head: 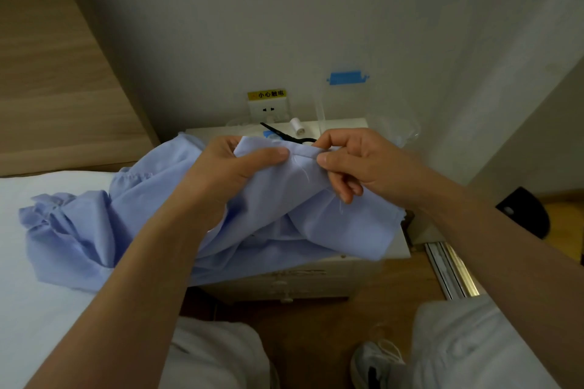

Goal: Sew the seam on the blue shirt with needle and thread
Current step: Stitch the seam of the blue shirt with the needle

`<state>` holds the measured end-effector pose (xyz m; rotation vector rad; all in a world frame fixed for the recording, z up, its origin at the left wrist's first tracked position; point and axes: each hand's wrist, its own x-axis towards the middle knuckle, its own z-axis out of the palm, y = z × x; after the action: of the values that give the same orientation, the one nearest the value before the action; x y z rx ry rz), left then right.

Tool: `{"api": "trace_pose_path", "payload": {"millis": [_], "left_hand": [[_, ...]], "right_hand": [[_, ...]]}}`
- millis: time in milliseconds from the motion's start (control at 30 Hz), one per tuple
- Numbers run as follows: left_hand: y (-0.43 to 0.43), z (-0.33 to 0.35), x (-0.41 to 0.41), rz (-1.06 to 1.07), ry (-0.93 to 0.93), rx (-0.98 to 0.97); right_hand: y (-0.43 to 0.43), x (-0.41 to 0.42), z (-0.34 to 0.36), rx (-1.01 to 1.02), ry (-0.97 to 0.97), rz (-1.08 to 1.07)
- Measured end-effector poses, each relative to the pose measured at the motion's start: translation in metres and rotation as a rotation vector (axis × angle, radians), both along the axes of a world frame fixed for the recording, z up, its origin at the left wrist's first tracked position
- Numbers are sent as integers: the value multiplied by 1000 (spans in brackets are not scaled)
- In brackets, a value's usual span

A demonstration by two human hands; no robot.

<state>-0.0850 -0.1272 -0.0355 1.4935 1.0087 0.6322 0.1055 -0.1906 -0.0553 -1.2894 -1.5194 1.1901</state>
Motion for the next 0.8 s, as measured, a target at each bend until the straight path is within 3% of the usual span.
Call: {"api": "trace_pose_path", "payload": {"millis": [467,800], "left_hand": [[-8,14,0,23,-23,-62],[-10,12,3,-14,26,-63]], "right_hand": [[1,2,-4,31,154,86],[-1,-6,-4,42,126,57]]}}
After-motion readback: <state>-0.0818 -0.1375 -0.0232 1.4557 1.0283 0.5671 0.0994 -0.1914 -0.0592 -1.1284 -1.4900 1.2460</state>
